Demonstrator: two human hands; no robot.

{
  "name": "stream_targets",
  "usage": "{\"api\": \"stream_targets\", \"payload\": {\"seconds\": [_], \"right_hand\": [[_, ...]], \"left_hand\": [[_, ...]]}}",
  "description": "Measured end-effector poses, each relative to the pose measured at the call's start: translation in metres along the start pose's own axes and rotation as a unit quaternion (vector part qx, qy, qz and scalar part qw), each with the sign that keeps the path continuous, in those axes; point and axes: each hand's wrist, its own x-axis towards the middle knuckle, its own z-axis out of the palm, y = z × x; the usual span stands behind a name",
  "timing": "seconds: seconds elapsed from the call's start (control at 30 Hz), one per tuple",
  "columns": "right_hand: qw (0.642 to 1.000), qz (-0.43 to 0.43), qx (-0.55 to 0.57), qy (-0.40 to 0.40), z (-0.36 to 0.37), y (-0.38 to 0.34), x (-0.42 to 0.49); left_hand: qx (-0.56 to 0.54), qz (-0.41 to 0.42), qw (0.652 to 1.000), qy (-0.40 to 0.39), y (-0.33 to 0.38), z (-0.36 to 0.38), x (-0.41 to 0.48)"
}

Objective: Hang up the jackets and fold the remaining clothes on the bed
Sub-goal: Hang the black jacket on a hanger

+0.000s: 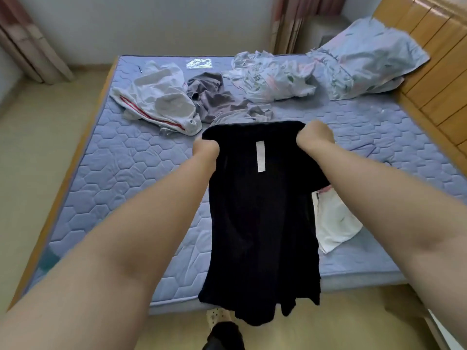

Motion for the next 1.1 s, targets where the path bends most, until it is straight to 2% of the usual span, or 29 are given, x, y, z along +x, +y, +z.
{"api": "stream_targets", "payload": {"seconds": [0.07, 0.13, 0.17, 0.2, 0.27, 0.43, 0.7, 0.87, 0.97, 1.03, 1.1], "right_hand": [[0.991, 0.051, 0.127, -0.013, 0.024, -0.019, 0.036], [0.969, 0.066, 0.22, -0.096, 0.057, -0.03, 0.056], [0.96, 0.064, 0.232, -0.141, 0.078, -0.029, 0.06], [0.954, 0.054, 0.233, -0.179, 0.101, -0.024, 0.06], [0.96, 0.033, 0.175, -0.218, 0.148, -0.004, 0.057], [0.942, 0.099, 0.076, -0.312, 0.222, 0.068, 0.032], [0.929, 0.132, -0.006, -0.345, 0.305, 0.182, 0.02], [0.94, 0.157, 0.028, -0.3, 0.357, 0.24, 0.026], [0.925, 0.185, 0.072, -0.323, 0.376, 0.263, 0.02], [0.928, 0.133, 0.05, -0.344, 0.38, 0.269, 0.015], [0.953, -0.001, -0.027, -0.301, 0.374, 0.27, 0.006]], "left_hand": [[-0.015, -0.009, 1.0, -0.019, 0.007, 0.014, 0.034], [-0.016, 0.03, 0.998, -0.045, 0.005, 0.026, 0.062], [0.007, 0.045, 0.997, -0.069, -0.003, 0.031, 0.072], [0.027, 0.05, 0.994, -0.099, -0.015, 0.035, 0.081], [0.038, 0.007, 0.987, -0.158, -0.051, 0.043, 0.093], [0.106, -0.084, 0.967, -0.216, -0.154, 0.059, 0.096], [0.192, -0.176, 0.929, -0.263, -0.284, 0.099, 0.088], [0.206, -0.212, 0.918, -0.263, -0.359, 0.125, 0.086], [0.215, -0.225, 0.914, -0.26, -0.391, 0.139, 0.07], [0.233, -0.2, 0.925, -0.224, -0.401, 0.147, 0.06], [0.231, -0.159, 0.95, -0.134, -0.4, 0.154, 0.052]]}}
